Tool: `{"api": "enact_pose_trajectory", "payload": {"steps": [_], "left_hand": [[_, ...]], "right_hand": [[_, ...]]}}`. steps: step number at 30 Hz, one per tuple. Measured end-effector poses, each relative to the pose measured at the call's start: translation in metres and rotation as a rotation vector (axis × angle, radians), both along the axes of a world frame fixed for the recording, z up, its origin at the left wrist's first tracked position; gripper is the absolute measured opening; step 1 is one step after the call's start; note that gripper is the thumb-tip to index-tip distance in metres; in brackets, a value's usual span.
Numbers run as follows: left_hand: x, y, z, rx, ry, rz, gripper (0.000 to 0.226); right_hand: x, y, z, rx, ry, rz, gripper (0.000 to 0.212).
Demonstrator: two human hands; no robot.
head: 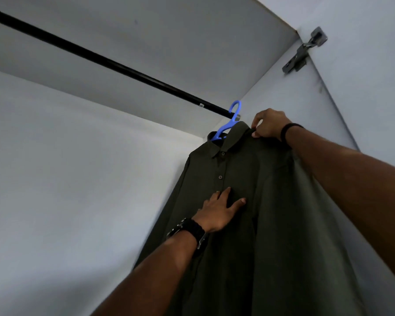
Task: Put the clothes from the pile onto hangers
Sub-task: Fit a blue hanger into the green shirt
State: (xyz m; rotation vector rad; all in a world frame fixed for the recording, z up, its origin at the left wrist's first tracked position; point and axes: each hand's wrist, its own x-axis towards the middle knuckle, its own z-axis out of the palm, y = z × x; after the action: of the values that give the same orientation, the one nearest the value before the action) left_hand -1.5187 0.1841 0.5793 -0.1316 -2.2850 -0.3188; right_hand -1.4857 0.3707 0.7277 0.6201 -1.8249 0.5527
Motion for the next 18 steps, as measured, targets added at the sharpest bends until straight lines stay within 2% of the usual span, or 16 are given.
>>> {"api": "enact_pose_trajectory", "payload": {"steps": [6,13,18], "left_hand": [[-0.041,-0.004,0.014,-0.019,0.059,-0.048,0.075],[-0.077,0.003,0.031,-0.049,0.092,-0.070,0.067],[-0.091,0.003,0.037,-0.055,0.078,-0.086,0.067]], "right_hand": [[-0.040,-0.012,0.024,0.015,0.053,-0.124,0.036],[-0.078,-0.022,0.057,-0.019,0.080,-0.140,0.037],[-0.093,-0.034,0.076,0.011,0.022,-0.194,0.053]]}}
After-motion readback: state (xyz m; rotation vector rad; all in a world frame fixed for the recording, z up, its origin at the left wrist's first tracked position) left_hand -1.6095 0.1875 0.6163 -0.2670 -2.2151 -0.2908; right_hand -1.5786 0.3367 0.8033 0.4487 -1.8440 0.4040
